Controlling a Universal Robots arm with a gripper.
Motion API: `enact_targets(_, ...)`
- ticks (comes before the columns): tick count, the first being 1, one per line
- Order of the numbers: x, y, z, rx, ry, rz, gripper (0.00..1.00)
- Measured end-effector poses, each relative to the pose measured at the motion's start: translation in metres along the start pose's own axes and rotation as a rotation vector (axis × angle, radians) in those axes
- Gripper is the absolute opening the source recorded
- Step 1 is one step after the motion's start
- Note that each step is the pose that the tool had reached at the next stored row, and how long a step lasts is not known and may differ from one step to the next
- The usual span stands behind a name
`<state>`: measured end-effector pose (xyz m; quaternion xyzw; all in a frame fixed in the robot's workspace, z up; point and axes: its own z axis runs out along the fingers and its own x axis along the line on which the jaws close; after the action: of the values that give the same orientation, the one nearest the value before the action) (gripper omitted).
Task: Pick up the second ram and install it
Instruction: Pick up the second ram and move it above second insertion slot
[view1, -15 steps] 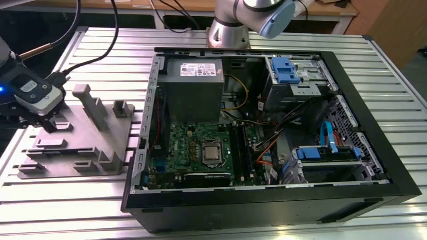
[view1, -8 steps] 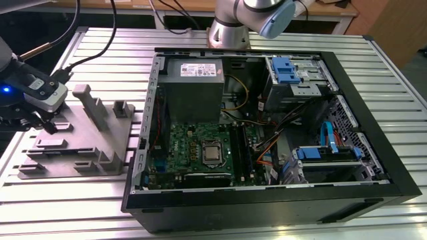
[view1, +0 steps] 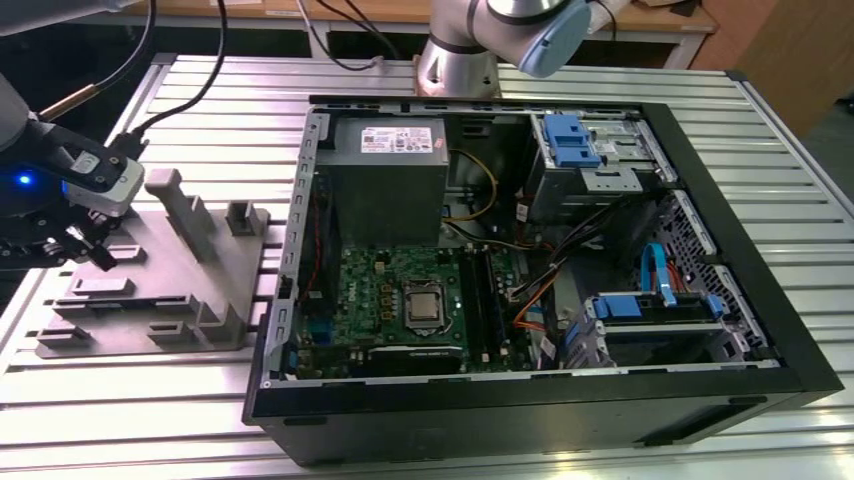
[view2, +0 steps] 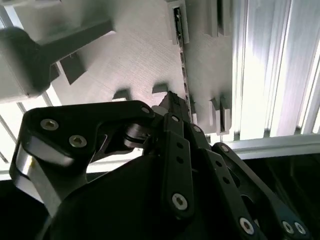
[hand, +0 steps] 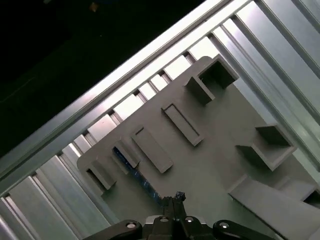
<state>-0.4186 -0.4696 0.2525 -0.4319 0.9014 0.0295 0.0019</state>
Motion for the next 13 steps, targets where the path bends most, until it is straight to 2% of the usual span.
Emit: enact_targets(13,0.0002,-0.0004,0.0077,-0.0068,0.0122,-0.235,0.1)
